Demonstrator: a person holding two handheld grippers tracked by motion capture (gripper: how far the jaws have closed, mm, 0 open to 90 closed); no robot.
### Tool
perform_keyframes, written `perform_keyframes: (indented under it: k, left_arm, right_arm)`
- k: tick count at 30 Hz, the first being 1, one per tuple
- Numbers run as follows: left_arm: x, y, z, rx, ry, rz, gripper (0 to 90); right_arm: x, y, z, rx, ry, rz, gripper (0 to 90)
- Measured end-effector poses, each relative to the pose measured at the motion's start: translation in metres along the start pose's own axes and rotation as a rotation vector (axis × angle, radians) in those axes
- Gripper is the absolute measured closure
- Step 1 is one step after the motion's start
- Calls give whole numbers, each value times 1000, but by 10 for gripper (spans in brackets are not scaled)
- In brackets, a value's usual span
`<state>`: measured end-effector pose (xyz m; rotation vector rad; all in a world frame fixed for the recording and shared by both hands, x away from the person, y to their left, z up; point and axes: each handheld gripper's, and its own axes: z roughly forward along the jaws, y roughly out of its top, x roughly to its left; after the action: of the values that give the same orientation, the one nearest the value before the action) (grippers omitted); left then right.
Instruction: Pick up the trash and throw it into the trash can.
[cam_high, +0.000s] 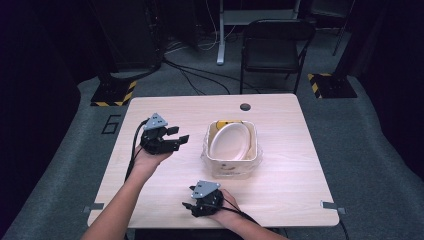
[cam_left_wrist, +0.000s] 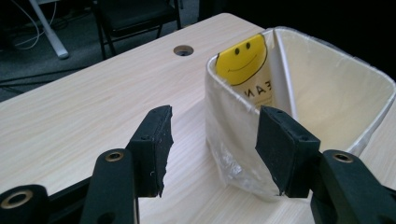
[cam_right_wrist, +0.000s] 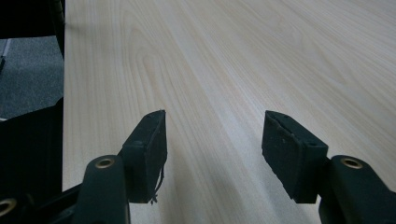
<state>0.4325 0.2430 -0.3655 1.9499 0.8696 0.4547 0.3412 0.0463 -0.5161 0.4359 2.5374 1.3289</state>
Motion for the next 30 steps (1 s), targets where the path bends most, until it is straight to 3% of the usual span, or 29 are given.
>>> perform_keyframes:
  k: [5,10,19,30]
  left_arm:
    - [4,-9,-2,4,4,-11,449]
    - [11,-27,-4,-10,22,-37,450]
    - [23,-65,-6,12,45,-80,451]
    - [30,-101,-8,42,54,-91,454]
  right_arm:
    - [0,0,1,1,-3,-1,393]
    - [0,0,1,2,-3,-6,393]
    - [0,0,0,1,-3,-4,393]
    - [1,-1,2,7,-1,-7,393]
